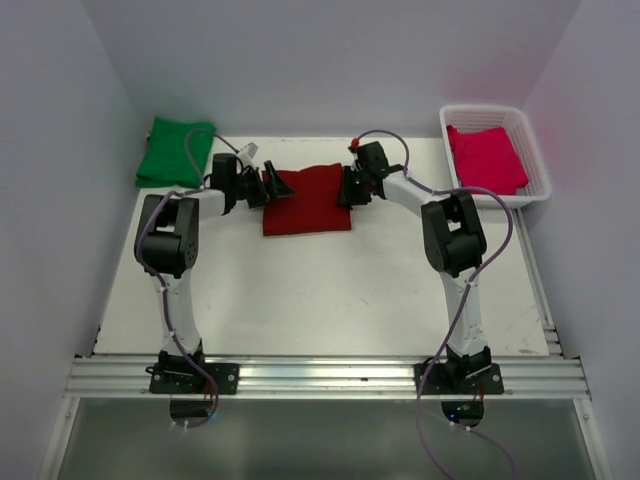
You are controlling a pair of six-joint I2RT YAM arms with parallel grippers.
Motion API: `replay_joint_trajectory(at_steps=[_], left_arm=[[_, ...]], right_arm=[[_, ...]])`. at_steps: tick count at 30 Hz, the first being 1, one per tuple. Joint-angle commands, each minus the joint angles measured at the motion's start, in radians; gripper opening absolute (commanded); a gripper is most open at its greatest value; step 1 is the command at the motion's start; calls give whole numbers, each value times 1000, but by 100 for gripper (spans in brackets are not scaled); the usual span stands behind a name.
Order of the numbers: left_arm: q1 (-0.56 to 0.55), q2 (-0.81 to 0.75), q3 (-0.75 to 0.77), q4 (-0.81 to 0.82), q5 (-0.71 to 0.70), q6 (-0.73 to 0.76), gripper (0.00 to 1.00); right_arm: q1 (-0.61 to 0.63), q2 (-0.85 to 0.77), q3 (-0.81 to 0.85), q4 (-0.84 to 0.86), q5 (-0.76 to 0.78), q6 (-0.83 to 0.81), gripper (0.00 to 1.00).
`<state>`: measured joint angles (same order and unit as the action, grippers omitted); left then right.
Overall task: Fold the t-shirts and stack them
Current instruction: Put the neatly folded tshirt into the corner of the board with the left arm
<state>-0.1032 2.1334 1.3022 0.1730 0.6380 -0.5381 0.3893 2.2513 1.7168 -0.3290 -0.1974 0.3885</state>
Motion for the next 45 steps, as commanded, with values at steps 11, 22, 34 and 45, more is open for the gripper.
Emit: replay_joint_trajectory(at_steps=[11, 22, 34, 45], left_arm=[[-61, 63, 42, -432, -282, 35, 100], [-87, 171, 104, -370, -149, -8, 98], [-113, 200, 85, -212, -18, -62, 0], [-107, -25, -70, 66, 8, -164, 0]], right_arm=[[-6, 10, 4, -25, 24, -3, 31], [-4, 13, 3, -21, 13, -3, 26], [-6, 10, -5, -22, 6, -8, 23], [-7, -85, -69, -2, -7, -39, 27]])
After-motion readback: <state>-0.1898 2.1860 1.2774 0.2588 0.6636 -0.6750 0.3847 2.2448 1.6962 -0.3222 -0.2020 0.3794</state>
